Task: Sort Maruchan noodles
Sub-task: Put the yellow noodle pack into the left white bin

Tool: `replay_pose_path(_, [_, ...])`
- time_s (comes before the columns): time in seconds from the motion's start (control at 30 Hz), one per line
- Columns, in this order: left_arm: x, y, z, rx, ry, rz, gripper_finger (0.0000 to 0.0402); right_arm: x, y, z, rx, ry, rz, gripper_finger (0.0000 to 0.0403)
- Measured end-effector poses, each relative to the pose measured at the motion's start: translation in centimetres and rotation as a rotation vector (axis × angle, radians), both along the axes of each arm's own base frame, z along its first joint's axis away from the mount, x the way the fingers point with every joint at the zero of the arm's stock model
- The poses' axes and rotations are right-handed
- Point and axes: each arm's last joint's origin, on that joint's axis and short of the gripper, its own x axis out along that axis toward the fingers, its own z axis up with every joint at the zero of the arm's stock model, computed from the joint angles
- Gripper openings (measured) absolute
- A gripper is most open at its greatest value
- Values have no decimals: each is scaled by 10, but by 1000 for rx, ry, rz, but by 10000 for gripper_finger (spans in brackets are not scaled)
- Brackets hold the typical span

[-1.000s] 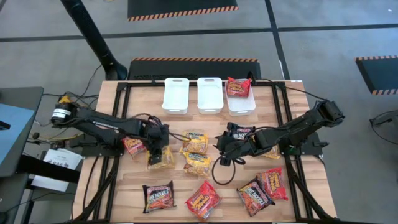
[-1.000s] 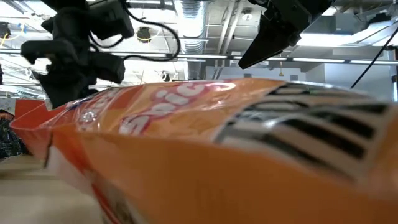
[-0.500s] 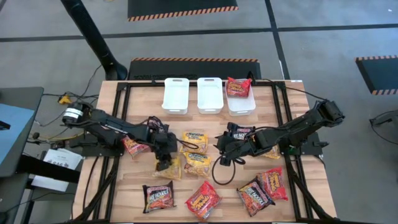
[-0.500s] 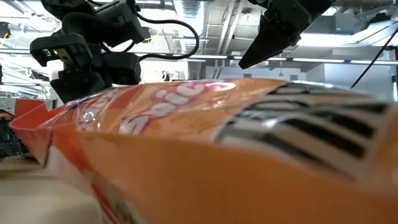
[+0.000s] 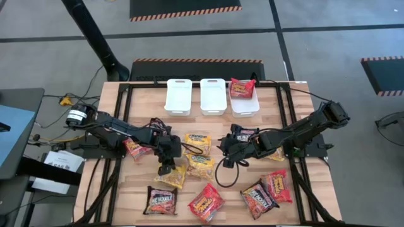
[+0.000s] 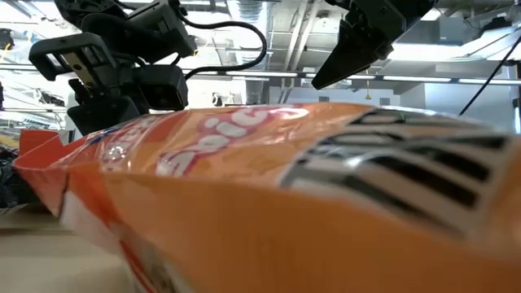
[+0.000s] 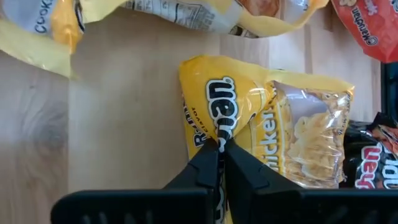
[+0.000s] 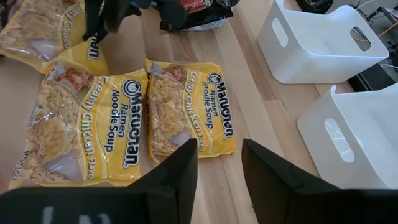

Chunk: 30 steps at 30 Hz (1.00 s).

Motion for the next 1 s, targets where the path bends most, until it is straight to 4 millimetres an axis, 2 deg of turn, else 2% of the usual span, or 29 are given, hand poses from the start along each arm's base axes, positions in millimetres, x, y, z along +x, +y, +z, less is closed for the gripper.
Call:
replay_pose_path(0.53, [21,7,38,193,-14,-53,1,0,0,0,-2,0,0,146])
replay_pose_path(1.0, [30,32,76,377,43,-17,0,0,0,0,-2,1,0,145])
